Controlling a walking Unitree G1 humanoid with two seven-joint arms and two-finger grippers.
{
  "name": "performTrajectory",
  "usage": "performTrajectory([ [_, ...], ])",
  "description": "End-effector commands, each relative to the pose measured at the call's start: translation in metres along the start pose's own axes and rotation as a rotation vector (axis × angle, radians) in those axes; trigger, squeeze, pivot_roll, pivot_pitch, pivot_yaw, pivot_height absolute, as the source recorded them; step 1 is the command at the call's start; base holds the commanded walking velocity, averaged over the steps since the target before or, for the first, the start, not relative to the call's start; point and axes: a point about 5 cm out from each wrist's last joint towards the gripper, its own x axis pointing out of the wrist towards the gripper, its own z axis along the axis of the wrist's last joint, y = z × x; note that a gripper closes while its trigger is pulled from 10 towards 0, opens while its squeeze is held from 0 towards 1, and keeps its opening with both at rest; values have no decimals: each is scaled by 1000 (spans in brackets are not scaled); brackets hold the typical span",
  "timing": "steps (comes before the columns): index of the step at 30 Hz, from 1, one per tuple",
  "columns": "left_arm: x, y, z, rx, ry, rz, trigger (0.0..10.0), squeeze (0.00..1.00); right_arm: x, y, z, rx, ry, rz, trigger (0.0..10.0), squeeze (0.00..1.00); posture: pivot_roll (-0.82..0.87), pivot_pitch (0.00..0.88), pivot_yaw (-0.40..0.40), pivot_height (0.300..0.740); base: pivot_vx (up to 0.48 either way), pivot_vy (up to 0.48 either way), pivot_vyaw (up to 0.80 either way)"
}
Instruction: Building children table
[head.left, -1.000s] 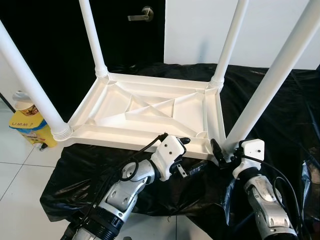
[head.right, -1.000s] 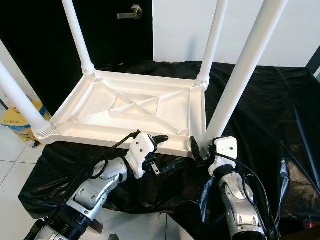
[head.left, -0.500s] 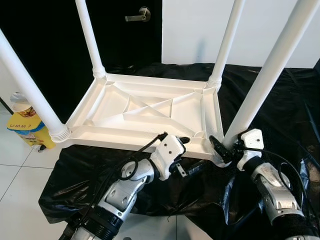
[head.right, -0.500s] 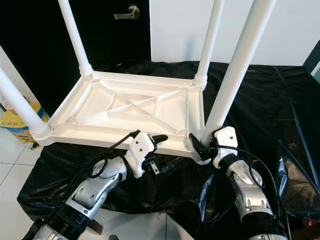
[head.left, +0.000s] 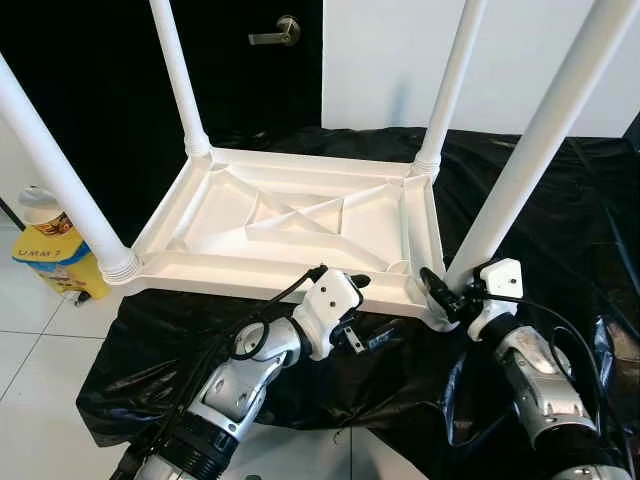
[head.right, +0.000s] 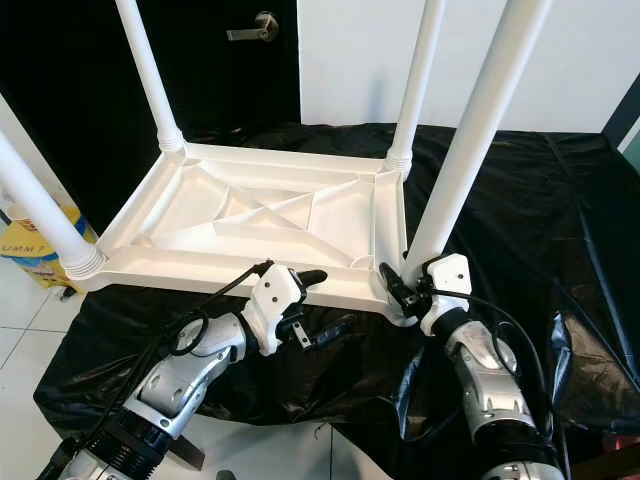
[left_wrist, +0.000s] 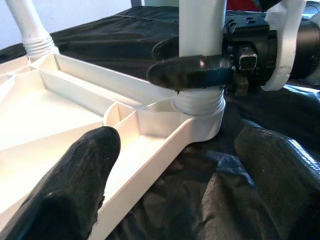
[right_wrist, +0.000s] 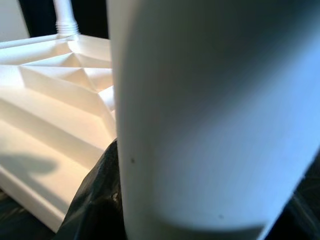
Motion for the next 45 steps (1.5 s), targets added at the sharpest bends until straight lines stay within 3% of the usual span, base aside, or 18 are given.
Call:
performTrajectory([
  [1,-2,2,-3,-5,6,-21,10000,0,-8,3,-19,23,93,-54,10000,0,-51,0,-34,740,0,0,0],
  [22,7,9,-3,-8,-13,0,10000,0,-7,37,-28,75,114,-369,10000,0,-85,0,-16,740,0,0,0],
  [25,9,8,-4,-13,-18,1,10000,0,-5,43,-27,84,110,-385,10000,0,-90,0,-16,740,0,0,0],
  [39,7,9,-5,-16,-19,6,10000,0,-2,45,-25,80,106,-398,10000,0,-89,0,-16,740,0,0,0],
  [40,7,9,-5,-15,-19,7,10000,0,-2,44,-24,77,104,-398,10000,212,-89,0,-14,740,0,0,0],
  [41,7,9,-5,-13,-18,7,10000,0,-2,44,-23,73,98,-396,10000,1000,-90,0,-14,740,0,0,0],
  [45,8,9,-5,-8,-15,2,10000,0,-2,42,-16,58,60,-334,10000,1000,-93,0,-12,740,0,0,0],
])
